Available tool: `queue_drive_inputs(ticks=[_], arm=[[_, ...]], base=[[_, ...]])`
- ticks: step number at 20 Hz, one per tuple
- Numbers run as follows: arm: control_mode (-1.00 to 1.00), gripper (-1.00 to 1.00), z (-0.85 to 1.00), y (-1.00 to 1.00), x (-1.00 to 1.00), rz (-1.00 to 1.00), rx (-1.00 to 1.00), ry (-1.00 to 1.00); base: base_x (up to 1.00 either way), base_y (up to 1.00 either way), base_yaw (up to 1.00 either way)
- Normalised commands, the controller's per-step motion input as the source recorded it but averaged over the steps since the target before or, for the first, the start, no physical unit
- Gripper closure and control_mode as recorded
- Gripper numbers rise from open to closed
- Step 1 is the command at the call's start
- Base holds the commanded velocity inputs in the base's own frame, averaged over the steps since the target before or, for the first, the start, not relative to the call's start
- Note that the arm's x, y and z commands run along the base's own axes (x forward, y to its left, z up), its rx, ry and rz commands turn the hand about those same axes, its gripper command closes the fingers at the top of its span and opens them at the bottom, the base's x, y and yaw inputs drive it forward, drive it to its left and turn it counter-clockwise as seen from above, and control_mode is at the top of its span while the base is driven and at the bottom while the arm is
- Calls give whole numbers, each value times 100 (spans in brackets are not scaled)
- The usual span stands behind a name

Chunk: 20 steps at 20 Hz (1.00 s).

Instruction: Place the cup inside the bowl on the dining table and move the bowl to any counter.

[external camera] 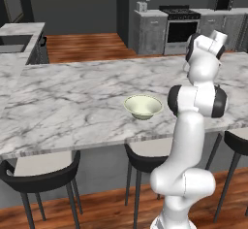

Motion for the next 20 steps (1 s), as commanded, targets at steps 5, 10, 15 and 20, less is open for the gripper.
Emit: queue_drive_inputs(ticks=[5, 10, 15, 20], arm=[[-100, -100, -1, 0, 0, 0, -4, -2], [-100, -100, -11, 0, 0, 0, -8, 0], [-100, -100, -7, 0, 0, 0, -10, 0], [-100, -100, -31, 0, 0, 0, -1, -2]], base=[[0, 0, 0], [0, 0, 0], [0, 0, 0], [0, 0, 0]])
